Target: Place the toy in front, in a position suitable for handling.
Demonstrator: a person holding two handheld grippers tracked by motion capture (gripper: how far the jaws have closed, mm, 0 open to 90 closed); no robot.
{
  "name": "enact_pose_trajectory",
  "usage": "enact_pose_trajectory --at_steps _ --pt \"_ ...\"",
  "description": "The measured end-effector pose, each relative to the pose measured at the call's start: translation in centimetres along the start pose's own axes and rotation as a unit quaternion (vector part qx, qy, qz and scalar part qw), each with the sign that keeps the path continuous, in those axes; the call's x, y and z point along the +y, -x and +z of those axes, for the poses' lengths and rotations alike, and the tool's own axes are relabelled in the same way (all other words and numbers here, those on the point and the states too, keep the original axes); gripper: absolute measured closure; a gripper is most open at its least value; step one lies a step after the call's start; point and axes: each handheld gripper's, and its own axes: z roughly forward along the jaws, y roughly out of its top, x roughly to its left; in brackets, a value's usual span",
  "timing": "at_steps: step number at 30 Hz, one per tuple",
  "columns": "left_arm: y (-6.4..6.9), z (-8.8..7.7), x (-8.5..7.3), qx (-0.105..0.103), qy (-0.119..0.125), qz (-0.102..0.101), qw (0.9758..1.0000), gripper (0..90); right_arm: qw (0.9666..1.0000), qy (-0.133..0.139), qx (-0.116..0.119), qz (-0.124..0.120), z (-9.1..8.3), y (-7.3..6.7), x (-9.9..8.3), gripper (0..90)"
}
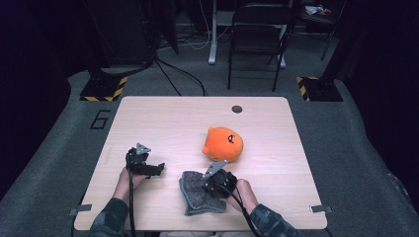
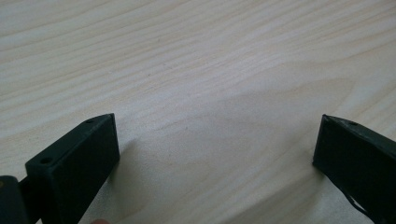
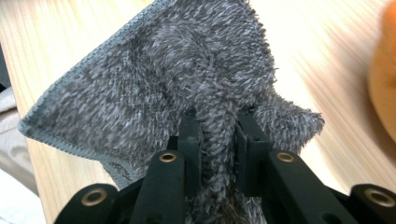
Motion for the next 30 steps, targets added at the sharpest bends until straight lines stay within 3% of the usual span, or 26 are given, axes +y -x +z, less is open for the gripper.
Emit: enact_pose_trajectory --at_steps 14,30 --pt "0.0 0.0 0.0 0.001 0.002 -0.001 1.0 0.0 0.999 0.0 -0.022 0.038 -3.1 1.6 -3.3 75.1" --pt "0.0 0.0 0.0 0.0 0.0 0.0 1.0 0.0 0.9962 -0.018 -0.057 0.064 -4.9 3.1 -6.5 75.1"
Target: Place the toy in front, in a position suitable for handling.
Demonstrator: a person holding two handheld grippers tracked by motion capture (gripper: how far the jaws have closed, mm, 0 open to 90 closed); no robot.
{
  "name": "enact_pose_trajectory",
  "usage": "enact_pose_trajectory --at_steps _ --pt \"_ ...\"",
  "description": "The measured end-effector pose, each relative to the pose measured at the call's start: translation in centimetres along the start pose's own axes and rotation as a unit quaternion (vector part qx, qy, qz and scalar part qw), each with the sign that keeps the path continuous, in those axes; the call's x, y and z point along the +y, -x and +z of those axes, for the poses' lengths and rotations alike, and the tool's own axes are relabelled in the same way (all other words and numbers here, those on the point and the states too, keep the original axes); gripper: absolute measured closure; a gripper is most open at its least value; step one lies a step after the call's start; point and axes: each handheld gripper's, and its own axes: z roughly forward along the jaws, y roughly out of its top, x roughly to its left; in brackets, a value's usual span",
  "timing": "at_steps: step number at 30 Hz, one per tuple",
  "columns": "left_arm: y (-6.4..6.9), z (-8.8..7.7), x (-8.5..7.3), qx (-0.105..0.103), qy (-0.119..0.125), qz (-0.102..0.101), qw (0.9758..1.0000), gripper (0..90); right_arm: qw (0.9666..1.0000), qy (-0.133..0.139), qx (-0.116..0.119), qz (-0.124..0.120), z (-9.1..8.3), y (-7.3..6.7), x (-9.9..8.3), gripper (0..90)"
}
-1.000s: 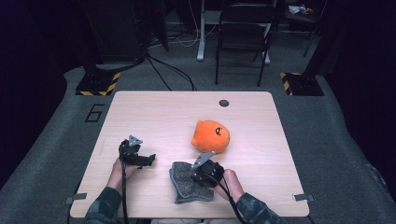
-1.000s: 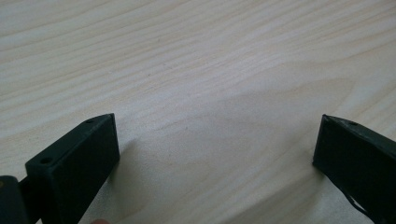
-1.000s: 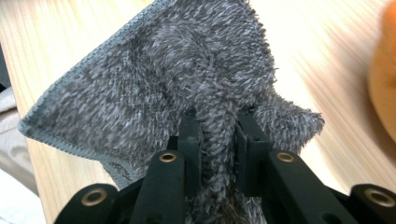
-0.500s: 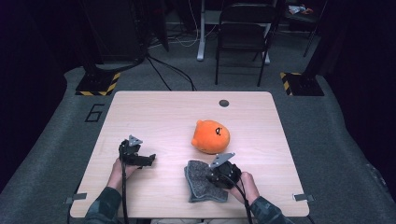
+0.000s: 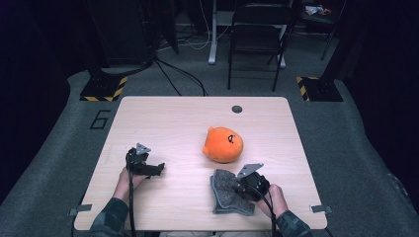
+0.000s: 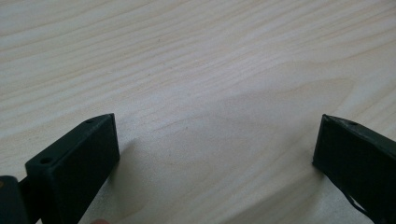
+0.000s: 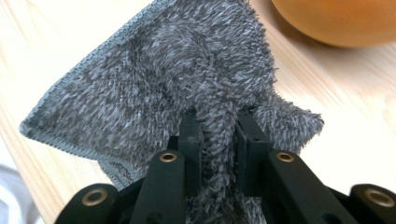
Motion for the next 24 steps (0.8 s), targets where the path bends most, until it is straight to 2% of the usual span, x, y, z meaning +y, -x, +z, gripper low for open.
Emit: enact_pose_trajectory --at_steps 1,11,14,17,18,21,22,23,24 --pt "0.0 0.1 0.0 0.002 0.006 -0.001 1.0 0.0 1.0 -0.002 -0.003 0.003 -0.1 0.2 -0.2 75.1" --pt "0.0 0.0 0.0 0.0 0.001 0.0 1.0 0.0 0.999 -0.014 -0.03 0.03 -1.0 2.1 -2.1 75.1" --pt "0.0 0.0 0.0 -0.001 0.002 0.0 1.0 0.0 0.9978 -0.021 -0.044 0.046 -1.4 3.0 -3.1 75.1" --pt "0.0 0.0 0.0 -0.001 0.001 0.001 1.0 0.0 0.9973 -0.025 -0.049 0.05 -1.8 3.6 -3.6 75.1" --pt "0.0 0.0 0.0 -0.001 0.001 0.001 1.0 0.0 0.9962 -0.023 -0.057 0.061 -2.1 4.2 -4.1 75.1" --pt "0.0 0.0 0.0 -0.001 0.001 0.001 1.0 0.0 0.9947 -0.024 -0.07 0.071 -2.4 4.8 -4.5 75.1" --pt "0.0 0.0 0.0 -0.001 0.001 0.001 1.0 0.0 0.9929 -0.02 -0.08 0.086 -2.7 5.4 -4.8 75.1" --pt "0.0 0.0 0.0 -0.001 0.001 0.001 1.0 0.0 0.9929 -0.02 -0.08 0.086 -2.7 5.4 -4.8 75.1" --pt "0.0 0.0 0.0 -0.001 0.002 0.0 1.0 0.0 0.9914 -0.015 -0.09 0.094 -2.9 6.1 -5.0 75.1"
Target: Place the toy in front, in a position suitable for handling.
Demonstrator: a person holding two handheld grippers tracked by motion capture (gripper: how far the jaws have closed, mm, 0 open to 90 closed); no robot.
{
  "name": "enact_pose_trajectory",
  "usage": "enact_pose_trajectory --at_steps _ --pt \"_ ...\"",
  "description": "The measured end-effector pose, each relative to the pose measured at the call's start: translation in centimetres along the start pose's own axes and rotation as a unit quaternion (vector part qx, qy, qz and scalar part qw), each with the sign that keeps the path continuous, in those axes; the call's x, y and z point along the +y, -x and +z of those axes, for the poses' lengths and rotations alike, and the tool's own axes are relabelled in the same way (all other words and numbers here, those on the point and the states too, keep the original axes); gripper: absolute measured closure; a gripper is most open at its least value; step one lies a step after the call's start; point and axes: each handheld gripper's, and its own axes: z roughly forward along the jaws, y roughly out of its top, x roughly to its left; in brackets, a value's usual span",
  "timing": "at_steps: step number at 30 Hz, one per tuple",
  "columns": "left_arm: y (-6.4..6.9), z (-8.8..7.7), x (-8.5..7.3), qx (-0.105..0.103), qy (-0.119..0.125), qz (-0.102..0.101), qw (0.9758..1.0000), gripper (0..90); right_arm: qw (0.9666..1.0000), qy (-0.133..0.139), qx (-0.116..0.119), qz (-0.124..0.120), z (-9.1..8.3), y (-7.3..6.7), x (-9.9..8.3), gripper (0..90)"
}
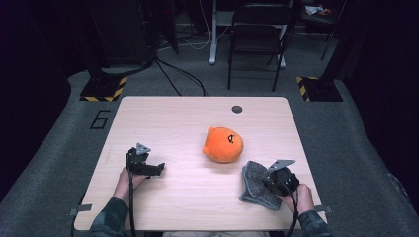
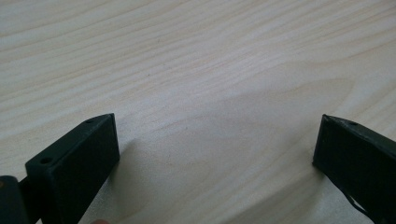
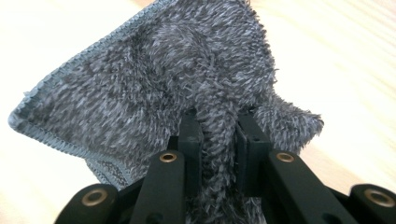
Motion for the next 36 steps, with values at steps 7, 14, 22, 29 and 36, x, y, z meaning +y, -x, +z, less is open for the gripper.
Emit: enact_pose_trajectory --at_steps 7,14,22,29,36 --pt "0.0 0.0 0.0 0.0 -0.001 0.0 1.0 0.0 0.9982 0.009 -0.029 0.051 0.1 2.6 0.0 74.9" --pt "0.1 0.0 0.0 0.003 0.004 -0.002 1.0 0.0 0.9939 0.017 -0.052 0.096 0.5 4.6 0.1 74.4" --pt "0.1 -0.1 0.0 0.001 -0.001 -0.001 1.0 0.0 0.9874 0.027 -0.067 0.141 1.1 6.5 0.3 72.9" --pt "0.0 0.0 -0.1 -0.001 0.004 0.0 1.0 0.0 0.9847 0.03 -0.065 0.159 2.4 8.1 0.5 68.2" --pt "0.0 -0.2 0.0 0.002 -0.005 -0.003 1.0 0.0 0.985 0.017 -0.062 0.16 3.8 8.6 0.7 53.1"
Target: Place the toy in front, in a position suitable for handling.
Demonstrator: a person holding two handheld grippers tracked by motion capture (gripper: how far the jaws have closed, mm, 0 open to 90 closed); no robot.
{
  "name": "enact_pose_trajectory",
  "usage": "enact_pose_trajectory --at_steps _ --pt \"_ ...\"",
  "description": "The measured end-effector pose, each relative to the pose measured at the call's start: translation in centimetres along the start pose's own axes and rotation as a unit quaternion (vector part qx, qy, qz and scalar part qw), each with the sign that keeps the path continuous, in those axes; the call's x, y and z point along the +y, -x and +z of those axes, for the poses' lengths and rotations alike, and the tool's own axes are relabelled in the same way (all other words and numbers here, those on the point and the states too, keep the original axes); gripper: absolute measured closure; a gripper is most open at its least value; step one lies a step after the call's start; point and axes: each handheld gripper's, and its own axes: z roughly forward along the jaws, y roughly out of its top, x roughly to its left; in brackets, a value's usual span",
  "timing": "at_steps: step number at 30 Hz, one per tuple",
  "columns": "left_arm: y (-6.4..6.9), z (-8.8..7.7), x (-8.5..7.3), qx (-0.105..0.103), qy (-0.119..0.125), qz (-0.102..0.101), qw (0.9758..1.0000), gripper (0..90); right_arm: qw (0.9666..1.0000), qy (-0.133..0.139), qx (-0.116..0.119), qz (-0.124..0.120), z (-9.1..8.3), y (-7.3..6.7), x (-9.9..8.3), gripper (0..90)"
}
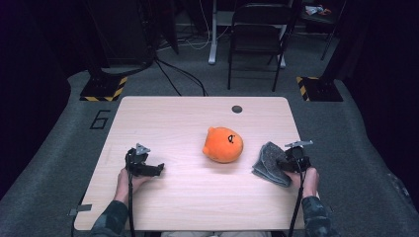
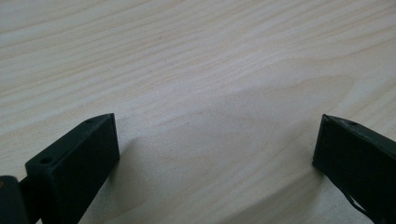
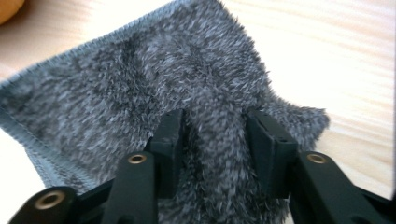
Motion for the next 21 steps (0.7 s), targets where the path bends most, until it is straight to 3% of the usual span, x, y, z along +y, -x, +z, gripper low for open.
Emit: enact_pose_trajectory --at_steps 3,5,8,10,11,12,15,16,17,18,21 --pt "0.0 0.0 0.1 0.002 -0.004 0.001 1.0 0.5 0.9999 0.01 0.001 -0.003 -0.1 0.2 -0.1 37.7" --pt "-0.1 -0.3 0.2 0.0 -0.008 -0.005 1.0 3.4 0.9997 0.021 0.005 0.01 -0.8 0.2 0.1 26.5" --pt "0.2 -0.8 0.6 -0.004 -0.001 -0.003 1.0 6.3 0.9994 0.031 0.017 -0.007 -1.1 -0.1 0.3 13.7" --pt "0.6 -1.1 0.9 -0.009 0.004 0.006 0.9999 6.2 0.9989 0.033 0.022 -0.023 -1.1 -0.5 0.4 8.7" --pt "0.6 -1.1 0.9 -0.009 0.004 0.006 0.9999 5.7 0.9989 0.032 0.025 -0.025 -1.1 -0.6 0.4 6.2" --pt "1.1 -1.3 1.5 -0.023 0.001 0.007 0.9997 4.6 0.9988 0.03 0.031 -0.024 -1.0 -0.8 0.5 5.3" --pt "1.8 -1.3 2.1 -0.029 0.009 0.012 0.9995 3.1 0.998 0.028 0.046 -0.032 -0.7 -1.0 0.4 1.5" --pt "2.5 -1.5 2.9 -0.043 0.011 0.025 0.9987 2.8 0.998 0.023 0.048 -0.035 -0.7 -1.2 0.3 0.2" --pt "2.5 -1.5 2.9 -0.043 0.011 0.025 0.9987 3.0 0.998 0.023 0.048 -0.035 -0.7 -1.2 0.3 0.2" --pt "3.6 -1.5 3.5 -0.05 0.012 0.039 0.9979 2.9 0.998 0.017 0.042 -0.045 -0.6 -1.4 0.2 0.0" --pt "4.6 -1.6 4.1 -0.06 0.019 0.047 0.9969 2.9 0.9979 0.017 0.038 -0.05 -0.7 -1.5 0.2 0.0"
